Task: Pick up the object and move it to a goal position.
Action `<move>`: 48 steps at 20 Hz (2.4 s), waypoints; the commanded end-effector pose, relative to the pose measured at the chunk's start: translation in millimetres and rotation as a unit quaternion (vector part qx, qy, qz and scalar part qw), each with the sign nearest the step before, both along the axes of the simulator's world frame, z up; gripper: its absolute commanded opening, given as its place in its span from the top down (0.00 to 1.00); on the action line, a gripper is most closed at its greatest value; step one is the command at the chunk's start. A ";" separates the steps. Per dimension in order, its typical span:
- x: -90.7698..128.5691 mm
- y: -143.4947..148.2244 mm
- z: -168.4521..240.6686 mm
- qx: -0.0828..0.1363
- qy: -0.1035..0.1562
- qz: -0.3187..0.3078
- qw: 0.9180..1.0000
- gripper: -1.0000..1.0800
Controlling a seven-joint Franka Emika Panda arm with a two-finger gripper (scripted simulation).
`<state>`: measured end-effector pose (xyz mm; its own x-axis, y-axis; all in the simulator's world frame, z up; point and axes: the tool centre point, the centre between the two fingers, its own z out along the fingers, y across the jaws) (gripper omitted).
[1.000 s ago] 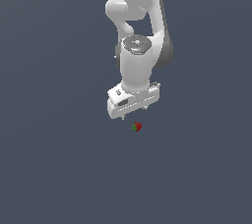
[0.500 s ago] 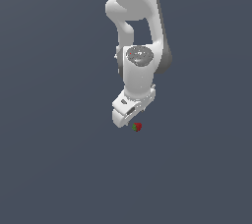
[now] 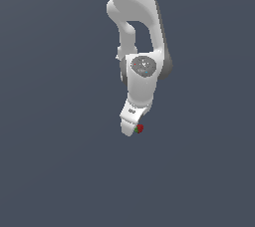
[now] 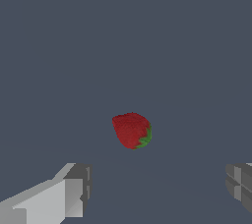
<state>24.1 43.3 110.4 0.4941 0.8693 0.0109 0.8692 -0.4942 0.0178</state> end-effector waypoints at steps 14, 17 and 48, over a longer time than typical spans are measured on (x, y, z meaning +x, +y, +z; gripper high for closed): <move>-3.1 9.0 -32.5 -0.003 0.009 0.190 0.982 0.04; -3.4 9.9 -35.4 -0.003 0.010 0.207 0.978 0.04; -3.9 10.7 -87.9 -0.003 0.010 0.220 0.975 1.00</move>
